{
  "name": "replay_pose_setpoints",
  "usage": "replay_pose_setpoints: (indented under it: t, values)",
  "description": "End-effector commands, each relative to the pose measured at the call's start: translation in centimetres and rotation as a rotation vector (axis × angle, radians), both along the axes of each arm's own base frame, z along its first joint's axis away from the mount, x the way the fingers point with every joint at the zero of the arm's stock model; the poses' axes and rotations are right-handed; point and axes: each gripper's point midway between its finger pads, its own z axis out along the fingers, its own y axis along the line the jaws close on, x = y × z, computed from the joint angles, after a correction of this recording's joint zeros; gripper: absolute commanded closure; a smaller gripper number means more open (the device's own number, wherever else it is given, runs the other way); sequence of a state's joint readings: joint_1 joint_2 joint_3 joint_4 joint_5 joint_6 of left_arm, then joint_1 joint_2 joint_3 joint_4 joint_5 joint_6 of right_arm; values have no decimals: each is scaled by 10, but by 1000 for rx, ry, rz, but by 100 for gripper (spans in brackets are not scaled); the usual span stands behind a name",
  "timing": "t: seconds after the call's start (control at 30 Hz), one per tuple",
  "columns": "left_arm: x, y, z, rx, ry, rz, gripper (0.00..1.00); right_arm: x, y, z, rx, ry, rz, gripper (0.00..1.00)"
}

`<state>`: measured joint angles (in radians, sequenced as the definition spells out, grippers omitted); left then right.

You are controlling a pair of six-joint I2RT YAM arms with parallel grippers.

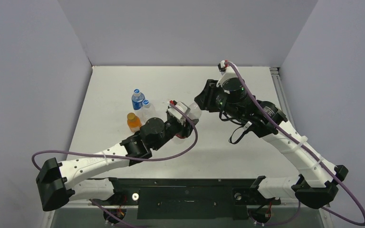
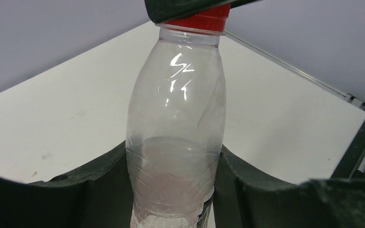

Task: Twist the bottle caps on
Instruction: Screw the bottle cap onto the plastic bottle, then place the plastic bottle at the center of the board.

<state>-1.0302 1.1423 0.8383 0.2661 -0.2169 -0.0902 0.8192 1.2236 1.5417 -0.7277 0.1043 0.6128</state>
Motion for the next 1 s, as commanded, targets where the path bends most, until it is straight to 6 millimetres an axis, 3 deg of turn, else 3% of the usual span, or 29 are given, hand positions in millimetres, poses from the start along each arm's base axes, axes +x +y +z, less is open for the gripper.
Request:
replay_pose_setpoints:
  t: [0.0, 0.03, 0.1, 0.17, 0.4, 0.97]
  values:
    - [24, 22, 28, 31, -139, 192, 100, 4, -10, 3, -24, 20, -89, 59]
    - [24, 22, 24, 40, -139, 186, 100, 6, -13, 7, -19, 15, -97, 44]
    - [21, 21, 17, 54, -140, 166, 100, 8, -18, 12, -7, 10, -98, 34]
    - [18, 22, 13, 58, -145, 136, 100, 8, -18, 15, 13, 16, -74, 32]
    - [8, 21, 4, 21, -139, 27, 100, -7, -2, 17, 47, 27, 76, 35]
    - [-2, 22, 10, -52, -173, -46, 100, -15, 18, -5, 11, 89, 154, 48]
